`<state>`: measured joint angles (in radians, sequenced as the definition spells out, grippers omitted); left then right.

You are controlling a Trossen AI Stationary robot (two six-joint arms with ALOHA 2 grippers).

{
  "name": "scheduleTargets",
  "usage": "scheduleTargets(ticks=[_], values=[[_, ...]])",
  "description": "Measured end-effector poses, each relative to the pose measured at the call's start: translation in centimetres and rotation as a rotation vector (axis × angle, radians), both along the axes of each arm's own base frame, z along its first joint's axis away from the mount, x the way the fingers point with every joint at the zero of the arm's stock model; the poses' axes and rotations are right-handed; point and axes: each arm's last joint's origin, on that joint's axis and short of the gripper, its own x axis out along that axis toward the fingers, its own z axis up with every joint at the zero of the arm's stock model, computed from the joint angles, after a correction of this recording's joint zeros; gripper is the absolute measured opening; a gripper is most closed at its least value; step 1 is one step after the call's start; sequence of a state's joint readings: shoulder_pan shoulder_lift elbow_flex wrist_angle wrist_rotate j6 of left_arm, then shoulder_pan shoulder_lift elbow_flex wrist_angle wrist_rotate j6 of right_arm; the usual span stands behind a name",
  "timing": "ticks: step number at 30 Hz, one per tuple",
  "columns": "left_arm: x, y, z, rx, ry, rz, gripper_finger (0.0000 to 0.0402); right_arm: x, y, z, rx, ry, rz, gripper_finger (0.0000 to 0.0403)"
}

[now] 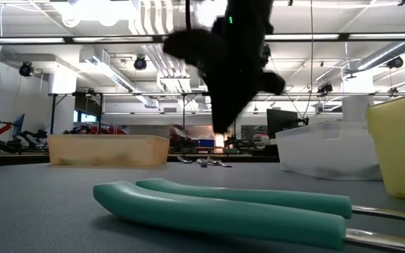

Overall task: Sort silverware by color (type)
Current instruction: Put the black spoon into the yellow bin

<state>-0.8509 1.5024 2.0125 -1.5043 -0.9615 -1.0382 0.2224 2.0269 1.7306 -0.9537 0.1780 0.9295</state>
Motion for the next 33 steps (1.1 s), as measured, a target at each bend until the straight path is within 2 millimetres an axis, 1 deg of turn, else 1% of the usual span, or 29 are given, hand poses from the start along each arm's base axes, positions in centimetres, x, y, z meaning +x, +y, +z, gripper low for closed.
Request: scheduleTargets(ticks=[2,4,8,10,13,17,19,23,26,28,29,31,33], values=[[0.0,0.0,0.0,-0.001,0.0,0.0,0.0118,0.0,0.4,1.3,-0.012,-0.019,0.04,0.0009],[0.0,0.0,0.0,0.0,0.0,0.0,0.0118,-0.1,1.2,2.4,-0.009,-0.044,0.09,0.0009],[0.0,0.0,0.0,0.007,0.007,-0.004,0.0118,-1.7,3.6,6.0,0.056,-0.085,0.203,0.0009],[-0.1,0.1,-0.1,0.01,0.017,-0.008,0.0118,-3.0,4.8,7.6,0.077,-0.096,0.224,0.0009],[-0.2,0.1,-0.2,0.019,0.041,-0.016,0.0118,-5.2,6.8,9.5,0.109,-0.114,0.218,0.0009],[-0.3,0.3,-0.3,0.033,0.06,-0.019,0.0118,-9.3,10.1,11.4,0.171,-0.12,0.248,0.0009],[-0.4,0.3,-0.3,0.04,0.065,-0.02,0.0118,-11.3,11.9,11.4,0.213,-0.086,0.282,0.0009],[-0.4,0.3,-0.3,0.078,0.086,-0.05,0.0118,-15.2,15.8,10.1,0.222,0.0,0.331,0.0009],[-0.4,0.3,-0.3,0.105,0.095,-0.065,0.0118,-17.9,17.7,8.9,0.206,0.071,0.338,0.0009],[-0.4,0.3,-0.3,0.116,0.096,-0.069,0.0118,-19.4,18.3,7.8,0.175,0.13,0.306,0.0009],[-0.4,0.3,-0.3,0.117,0.096,-0.069,0.0118,-19.8,18.5,7.2,0.17,0.143,0.277,0.0009],[-0.4,0.3,-0.3,0.12,0.092,-0.066,0.0118,-20.3,18.5,6.3,0.162,0.159,0.205,0.0009],[-0.3,0.3,-0.3,0.12,0.084,-0.062,0.0118,-20.6,18.4,5.7,0.147,0.174,0.169,0.0009]])
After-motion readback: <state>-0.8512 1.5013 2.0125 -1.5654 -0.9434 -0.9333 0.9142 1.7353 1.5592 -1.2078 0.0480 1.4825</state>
